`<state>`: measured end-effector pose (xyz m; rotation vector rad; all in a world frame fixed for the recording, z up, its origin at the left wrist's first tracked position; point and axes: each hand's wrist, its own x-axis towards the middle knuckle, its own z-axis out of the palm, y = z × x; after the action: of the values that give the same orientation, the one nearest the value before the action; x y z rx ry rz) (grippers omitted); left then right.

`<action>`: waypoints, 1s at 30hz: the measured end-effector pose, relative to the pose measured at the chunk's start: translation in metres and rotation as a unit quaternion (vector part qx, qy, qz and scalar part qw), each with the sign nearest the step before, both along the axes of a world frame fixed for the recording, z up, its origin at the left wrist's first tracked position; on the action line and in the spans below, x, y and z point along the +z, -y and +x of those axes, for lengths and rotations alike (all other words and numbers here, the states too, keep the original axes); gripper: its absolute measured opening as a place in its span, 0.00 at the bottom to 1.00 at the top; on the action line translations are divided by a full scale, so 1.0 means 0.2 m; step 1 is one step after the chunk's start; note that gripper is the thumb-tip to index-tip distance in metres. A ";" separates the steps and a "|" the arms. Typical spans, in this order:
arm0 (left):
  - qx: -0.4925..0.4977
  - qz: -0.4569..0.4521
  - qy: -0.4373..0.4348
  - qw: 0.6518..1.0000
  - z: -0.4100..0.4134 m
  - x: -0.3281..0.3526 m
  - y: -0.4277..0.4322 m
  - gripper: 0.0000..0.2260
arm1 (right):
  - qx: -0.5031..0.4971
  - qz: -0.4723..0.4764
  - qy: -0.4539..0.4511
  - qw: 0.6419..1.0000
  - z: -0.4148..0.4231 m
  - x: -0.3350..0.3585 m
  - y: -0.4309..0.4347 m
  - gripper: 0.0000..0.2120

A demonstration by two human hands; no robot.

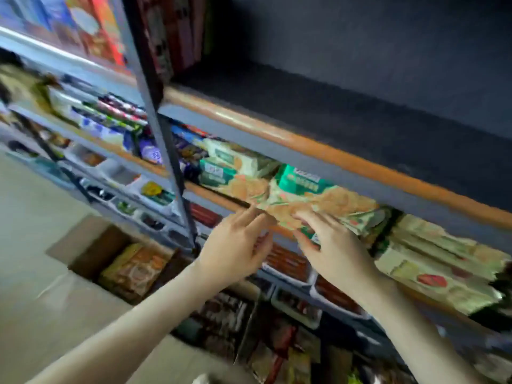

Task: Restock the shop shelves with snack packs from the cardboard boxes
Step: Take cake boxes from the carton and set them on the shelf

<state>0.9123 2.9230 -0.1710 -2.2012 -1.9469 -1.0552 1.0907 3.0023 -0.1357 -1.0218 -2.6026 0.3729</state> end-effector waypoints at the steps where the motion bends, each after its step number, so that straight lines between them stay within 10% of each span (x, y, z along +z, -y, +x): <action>1: 0.022 -0.051 0.004 0.998 -0.11 -0.12 0.08 0.14 | 0.009 -0.035 0.016 0.999 -0.11 -0.10 0.02 0.15; 14: 0.230 -0.396 0.034 0.888 -0.86 -1.64 0.75 0.15 | -0.061 -0.364 0.202 0.907 -0.88 -1.74 0.24 0.25; 30: 0.216 -0.516 -0.086 0.825 -0.97 -3.43 0.36 0.34 | -0.071 -0.274 0.402 0.871 -1.11 -4.11 -0.07 0.38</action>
<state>0.7176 2.8508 -0.8564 -1.7806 -3.1084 0.3907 0.8681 3.0166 -0.9581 -1.8825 -3.1751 0.8313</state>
